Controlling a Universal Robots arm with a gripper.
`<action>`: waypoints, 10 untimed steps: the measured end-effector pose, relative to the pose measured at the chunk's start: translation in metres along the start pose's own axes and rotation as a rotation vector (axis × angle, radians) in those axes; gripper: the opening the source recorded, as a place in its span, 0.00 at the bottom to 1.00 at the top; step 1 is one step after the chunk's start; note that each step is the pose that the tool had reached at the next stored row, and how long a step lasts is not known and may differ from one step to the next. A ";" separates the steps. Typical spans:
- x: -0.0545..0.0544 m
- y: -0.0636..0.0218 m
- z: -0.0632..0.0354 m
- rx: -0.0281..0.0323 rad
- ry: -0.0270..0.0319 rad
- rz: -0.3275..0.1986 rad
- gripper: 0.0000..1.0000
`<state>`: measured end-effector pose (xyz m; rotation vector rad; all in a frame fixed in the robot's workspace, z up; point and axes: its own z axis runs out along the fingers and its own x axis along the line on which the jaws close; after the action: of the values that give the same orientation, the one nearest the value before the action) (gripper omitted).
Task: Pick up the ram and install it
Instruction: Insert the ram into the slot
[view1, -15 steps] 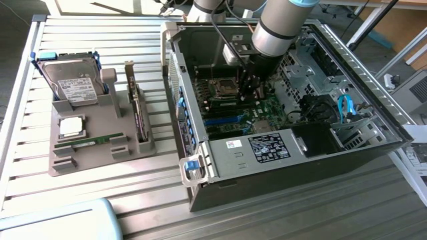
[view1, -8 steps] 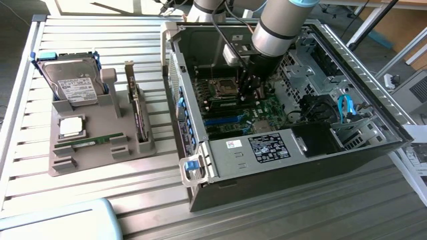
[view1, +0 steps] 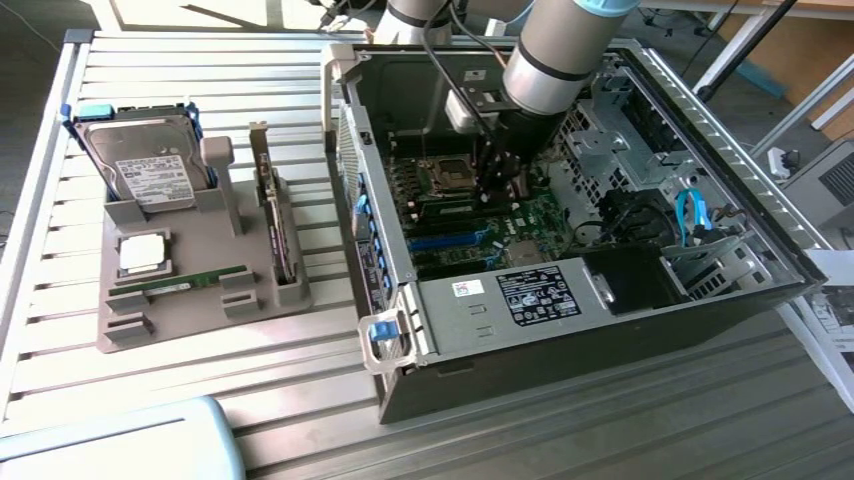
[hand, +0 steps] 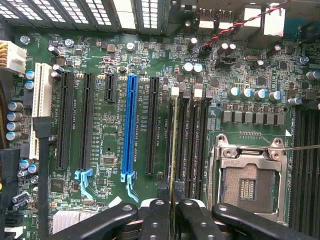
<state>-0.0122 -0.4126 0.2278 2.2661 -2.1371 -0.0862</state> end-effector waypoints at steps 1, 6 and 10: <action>0.000 0.0000 0.0000 0.0000 0.0000 0.000 0.14; 0.000 0.0000 0.0000 0.0000 0.0000 0.000 0.21; 0.000 0.0001 -0.0012 -0.0001 0.0039 0.000 0.27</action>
<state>-0.0122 -0.4124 0.2290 2.2641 -2.1354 -0.0817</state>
